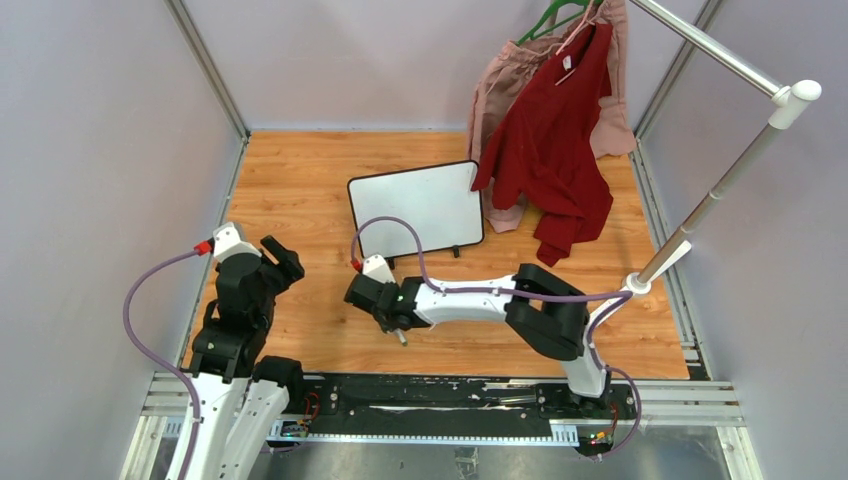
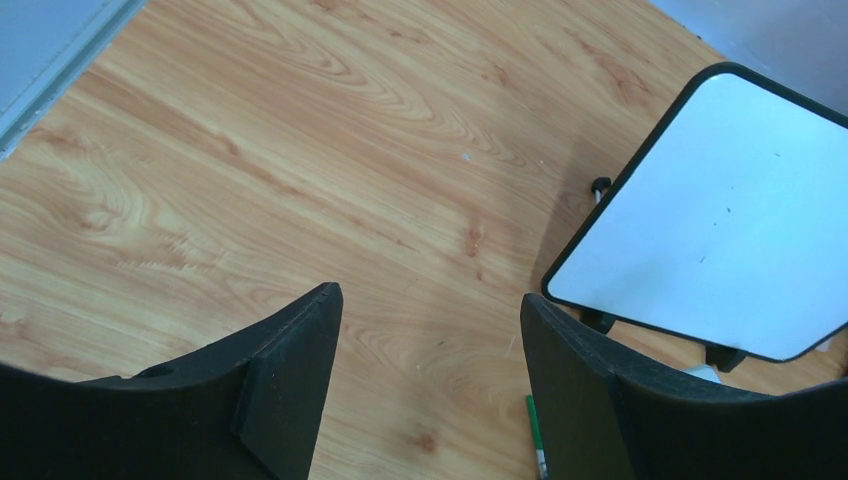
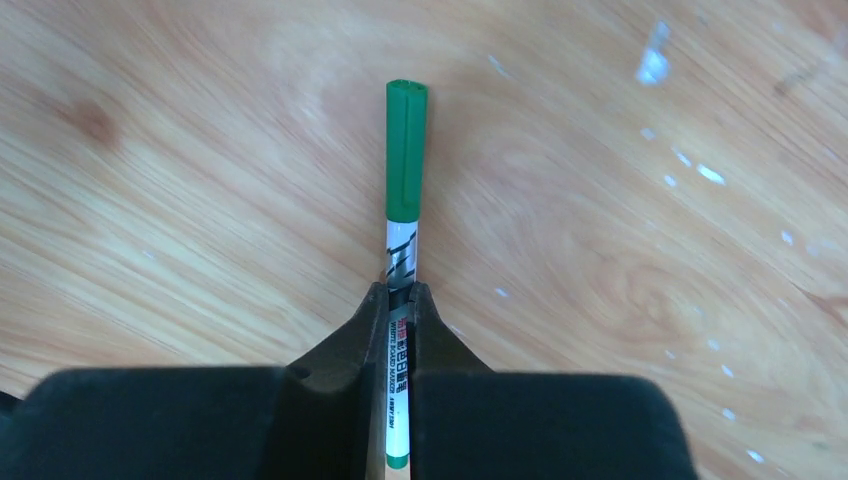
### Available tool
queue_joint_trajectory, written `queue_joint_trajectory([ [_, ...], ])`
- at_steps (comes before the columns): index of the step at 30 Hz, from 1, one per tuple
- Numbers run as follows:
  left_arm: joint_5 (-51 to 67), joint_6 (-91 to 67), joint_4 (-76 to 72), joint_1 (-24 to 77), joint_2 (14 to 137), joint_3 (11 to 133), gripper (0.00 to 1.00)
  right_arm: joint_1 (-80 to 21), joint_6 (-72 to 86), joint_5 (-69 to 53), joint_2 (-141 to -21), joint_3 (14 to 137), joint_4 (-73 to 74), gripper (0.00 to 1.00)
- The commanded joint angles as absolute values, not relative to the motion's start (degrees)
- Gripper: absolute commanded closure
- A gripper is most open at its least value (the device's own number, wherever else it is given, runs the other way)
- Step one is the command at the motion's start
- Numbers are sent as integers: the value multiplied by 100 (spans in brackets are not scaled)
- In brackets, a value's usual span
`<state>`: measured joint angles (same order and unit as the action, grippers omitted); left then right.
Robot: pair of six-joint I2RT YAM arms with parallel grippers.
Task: Write a sentence on the whiteboard
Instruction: Pick up the whiteboard marker at the center of the board.
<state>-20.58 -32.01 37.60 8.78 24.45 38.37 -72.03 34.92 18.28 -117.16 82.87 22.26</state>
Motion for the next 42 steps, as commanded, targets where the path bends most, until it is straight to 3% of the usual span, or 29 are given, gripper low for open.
queue_joint_trajectory([
  [1, -1701, -3115, 3448, 905, 2416, 3739, 29, -7053, 3203, 1988, -11227, 7338, 2799, 100],
  [9, -1253, -3011, 3260, 914, 2441, 3659, 30, -6847, 2896, 2167, -9976, 5954, 2856, 100],
  [18, -995, -2949, 3208, 923, 2553, 3665, 31, -6691, 2366, 1809, -9883, 5872, 2742, 99],
  [25, -880, -2925, 3163, 923, 2525, 3641, 31, -6627, 2224, 1621, -9708, 5952, 2737, 74],
  [32, -804, -2914, 3134, 937, 2540, 3630, 31, -6553, 2170, 1320, -9668, 6020, 2824, 63],
  [36, -783, -2918, 3121, 940, 2540, 3621, 31, -6494, 2171, 1232, -9651, 5950, 2885, 63],
  [42, -716, -2891, 3083, 940, 2540, 3605, 31, -6334, 2203, 939, -9639, 5700, 2792, 70],
])
